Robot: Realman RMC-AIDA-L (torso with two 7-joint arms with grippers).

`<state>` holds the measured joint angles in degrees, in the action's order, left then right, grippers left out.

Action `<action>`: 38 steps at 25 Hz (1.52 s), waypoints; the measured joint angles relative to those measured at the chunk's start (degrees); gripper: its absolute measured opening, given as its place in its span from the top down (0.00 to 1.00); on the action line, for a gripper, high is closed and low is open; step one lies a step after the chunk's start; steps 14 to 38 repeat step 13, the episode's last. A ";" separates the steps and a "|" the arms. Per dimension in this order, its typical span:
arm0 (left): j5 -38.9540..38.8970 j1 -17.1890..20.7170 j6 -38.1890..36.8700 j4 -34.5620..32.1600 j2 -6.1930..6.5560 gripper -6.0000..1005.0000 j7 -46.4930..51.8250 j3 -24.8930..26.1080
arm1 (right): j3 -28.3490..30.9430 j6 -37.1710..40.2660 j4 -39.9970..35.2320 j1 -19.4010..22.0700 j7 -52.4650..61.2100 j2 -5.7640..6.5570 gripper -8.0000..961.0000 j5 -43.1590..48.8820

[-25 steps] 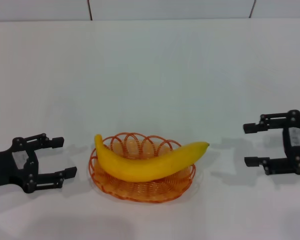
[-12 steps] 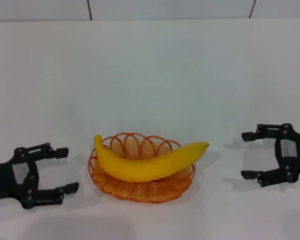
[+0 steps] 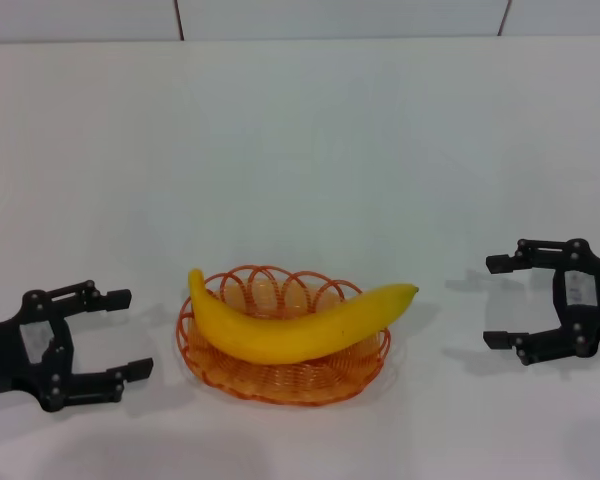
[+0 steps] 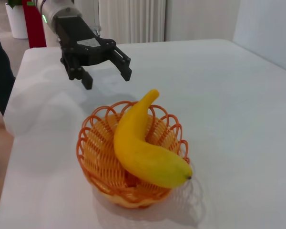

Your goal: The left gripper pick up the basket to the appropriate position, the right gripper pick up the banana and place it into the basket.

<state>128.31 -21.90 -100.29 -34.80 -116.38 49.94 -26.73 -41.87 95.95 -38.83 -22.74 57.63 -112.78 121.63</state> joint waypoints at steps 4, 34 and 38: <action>-0.17 -0.10 1.19 0.00 -0.03 0.18 0.25 0.72 | 0.03 0.00 0.00 -0.02 -0.02 0.02 0.08 0.01; -0.18 -0.46 1.33 0.00 -0.20 0.18 0.25 3.77 | 0.13 -0.03 -0.02 -0.09 -0.05 0.02 0.08 0.01; -0.18 -0.46 1.33 0.00 -0.20 0.18 0.25 3.77 | 0.13 -0.03 -0.02 -0.09 -0.05 0.02 0.08 0.01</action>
